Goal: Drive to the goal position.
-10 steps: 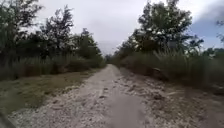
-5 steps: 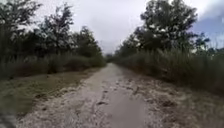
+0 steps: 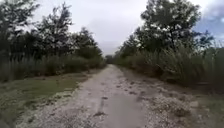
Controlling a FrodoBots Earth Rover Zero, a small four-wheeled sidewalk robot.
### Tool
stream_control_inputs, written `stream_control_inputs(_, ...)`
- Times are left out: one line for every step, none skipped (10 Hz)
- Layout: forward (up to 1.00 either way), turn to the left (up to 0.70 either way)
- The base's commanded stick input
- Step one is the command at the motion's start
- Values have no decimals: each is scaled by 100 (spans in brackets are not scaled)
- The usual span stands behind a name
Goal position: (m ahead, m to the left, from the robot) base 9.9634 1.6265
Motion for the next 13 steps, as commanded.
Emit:
stream_control_inputs(50,0)
stream_control_inputs(50,0)
stream_control_inputs(50,0)
stream_control_inputs(50,0)
stream_control_inputs(50,0)
stream_control_inputs(50,0)
stream_control_inputs(50,0)
stream_control_inputs(50,0)
stream_control_inputs(50,0)
stream_control_inputs(50,0)
stream_control_inputs(50,0)
stream_control_inputs(50,0)
stream_control_inputs(50,0)
